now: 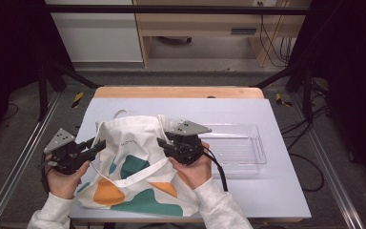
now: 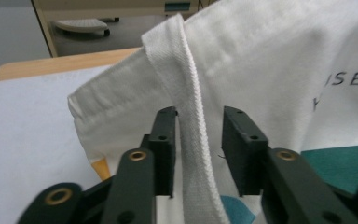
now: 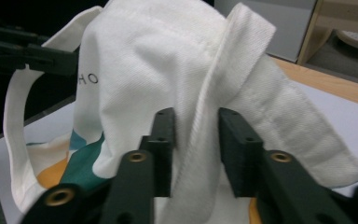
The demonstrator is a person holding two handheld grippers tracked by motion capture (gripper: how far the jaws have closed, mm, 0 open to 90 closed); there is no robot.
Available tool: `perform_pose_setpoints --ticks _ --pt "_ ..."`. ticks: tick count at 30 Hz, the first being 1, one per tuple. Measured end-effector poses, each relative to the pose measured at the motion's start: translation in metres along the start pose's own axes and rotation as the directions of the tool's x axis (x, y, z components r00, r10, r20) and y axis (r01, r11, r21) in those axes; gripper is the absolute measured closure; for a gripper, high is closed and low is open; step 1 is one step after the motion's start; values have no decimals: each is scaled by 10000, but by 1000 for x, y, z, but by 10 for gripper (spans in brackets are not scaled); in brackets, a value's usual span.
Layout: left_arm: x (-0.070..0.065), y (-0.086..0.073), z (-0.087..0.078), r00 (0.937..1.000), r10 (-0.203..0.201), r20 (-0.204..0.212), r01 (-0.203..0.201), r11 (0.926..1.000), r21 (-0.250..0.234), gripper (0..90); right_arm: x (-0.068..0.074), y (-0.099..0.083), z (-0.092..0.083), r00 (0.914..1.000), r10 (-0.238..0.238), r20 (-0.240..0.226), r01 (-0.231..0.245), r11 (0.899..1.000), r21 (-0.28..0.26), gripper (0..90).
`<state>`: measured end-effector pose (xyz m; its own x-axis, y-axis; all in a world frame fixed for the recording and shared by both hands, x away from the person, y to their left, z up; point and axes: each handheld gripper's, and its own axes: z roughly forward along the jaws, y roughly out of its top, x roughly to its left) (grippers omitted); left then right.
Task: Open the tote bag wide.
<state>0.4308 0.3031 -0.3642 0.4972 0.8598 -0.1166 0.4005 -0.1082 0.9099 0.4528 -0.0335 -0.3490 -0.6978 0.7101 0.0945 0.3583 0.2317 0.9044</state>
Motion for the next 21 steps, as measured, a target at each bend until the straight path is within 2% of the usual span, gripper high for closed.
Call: perform_pose_setpoints --ticks 2,5,6,10,14,16,21 --pt "-2 4 -5 10000 10 55 -8 9995 -318 590 1 -1 1 9998 38 -178 -36 9999 140 787" --pt "-5 6 -9 9998 120 155 -112 9988 -484 559 4 -1 1 9996 -2 -275 7 9998 200 833" --pt "-11 8 -10 9994 268 215 -254 9978 -609 546 5 0 1 9996 -29 -295 35 9997 224 841" --pt "-23 8 -6 9978 606 269 -593 9972 -459 513 7 -1 -1 9992 -16 -403 26 9997 233 850" --pt "-32 6 1 9963 768 391 -758 9968 -264 486 9 -2 -4 9988 -41 -488 51 9997 219 850" --pt "-35 6 1 9954 914 304 -906 9955 -282 473 9 -4 -4 9988 -71 -489 82 9997 213 850" --pt "-39 8 -4 9948 945 385 -925 9944 -504 462 7 -6 -3 9986 -23 -528 35 9997 225 848"
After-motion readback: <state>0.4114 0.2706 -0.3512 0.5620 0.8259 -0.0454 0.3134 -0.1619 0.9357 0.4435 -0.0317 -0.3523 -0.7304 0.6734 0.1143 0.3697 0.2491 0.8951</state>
